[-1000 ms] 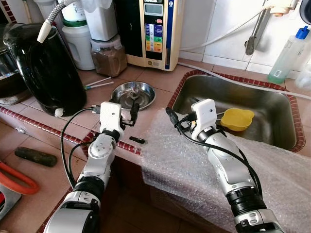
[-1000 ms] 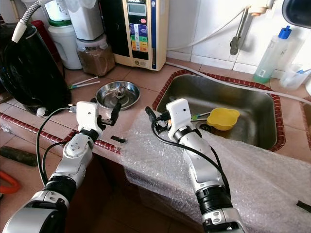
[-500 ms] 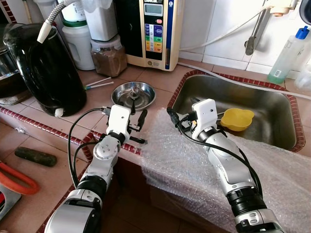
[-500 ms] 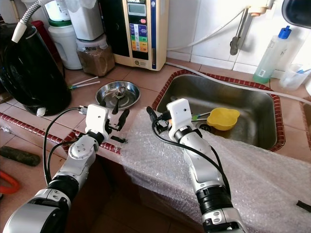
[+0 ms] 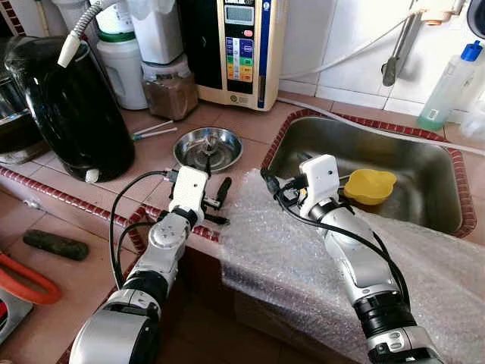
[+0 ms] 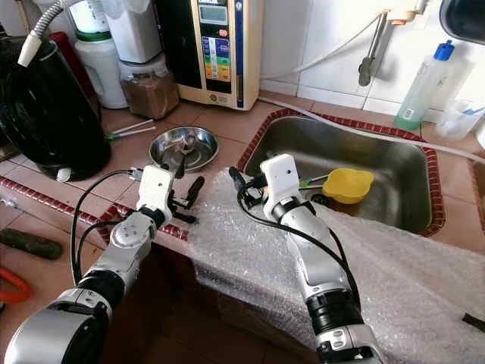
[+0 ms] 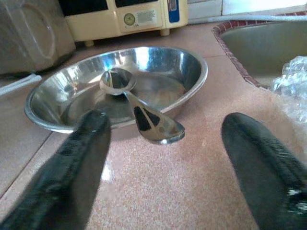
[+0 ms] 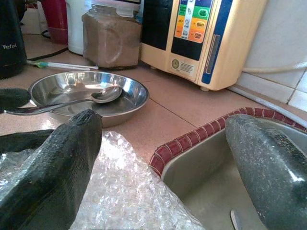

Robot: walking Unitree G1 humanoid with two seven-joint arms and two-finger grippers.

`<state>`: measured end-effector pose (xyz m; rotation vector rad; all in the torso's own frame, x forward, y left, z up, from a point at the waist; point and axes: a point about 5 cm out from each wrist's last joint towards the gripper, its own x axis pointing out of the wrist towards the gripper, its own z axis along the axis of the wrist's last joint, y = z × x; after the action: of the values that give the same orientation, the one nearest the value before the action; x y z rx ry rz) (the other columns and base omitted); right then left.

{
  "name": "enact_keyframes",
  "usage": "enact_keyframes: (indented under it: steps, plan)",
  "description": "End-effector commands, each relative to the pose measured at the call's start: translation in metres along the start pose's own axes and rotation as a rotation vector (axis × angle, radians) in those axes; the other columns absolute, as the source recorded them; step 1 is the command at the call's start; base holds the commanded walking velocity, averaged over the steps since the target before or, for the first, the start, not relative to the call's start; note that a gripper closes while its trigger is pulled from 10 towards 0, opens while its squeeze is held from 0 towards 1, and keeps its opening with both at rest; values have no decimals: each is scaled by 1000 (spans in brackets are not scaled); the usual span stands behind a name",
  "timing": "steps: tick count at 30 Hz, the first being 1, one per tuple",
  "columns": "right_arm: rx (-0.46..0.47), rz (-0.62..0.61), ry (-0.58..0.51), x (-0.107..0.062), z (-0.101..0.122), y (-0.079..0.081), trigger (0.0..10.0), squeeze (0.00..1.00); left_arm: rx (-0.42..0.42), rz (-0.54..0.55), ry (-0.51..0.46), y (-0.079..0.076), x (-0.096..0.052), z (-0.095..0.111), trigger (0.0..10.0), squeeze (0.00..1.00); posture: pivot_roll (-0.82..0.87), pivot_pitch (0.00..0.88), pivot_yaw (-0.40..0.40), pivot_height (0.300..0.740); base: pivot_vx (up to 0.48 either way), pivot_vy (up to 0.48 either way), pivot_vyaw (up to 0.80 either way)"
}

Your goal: Kitchen organization

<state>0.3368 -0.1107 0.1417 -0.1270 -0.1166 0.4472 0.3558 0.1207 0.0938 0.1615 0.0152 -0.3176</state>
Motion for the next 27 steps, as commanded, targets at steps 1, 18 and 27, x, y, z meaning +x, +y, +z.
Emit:
enact_keyframes:
  steps: [1, 18, 27]
  plan:
    - [-8, 1, 7, 1, 0, 0, 10000, 569, 7, -5, 14, 4, 3, 3, 0, 0, 13, 0, 57, 740, 0, 0, 0]
    - [-13, 6, 11, 2, 0, 0, 10000, 565, -30, 14, 39, 8, 3, 1, 0, 0, 15, 0, 56, 740, 0, 0, 0]
    - [-11, 1, 16, 0, -1, -1, 10000, 565, -62, 46, 47, 11, 3, 0, 0, 0, 14, 0, 52, 740, 0, 0, 0]
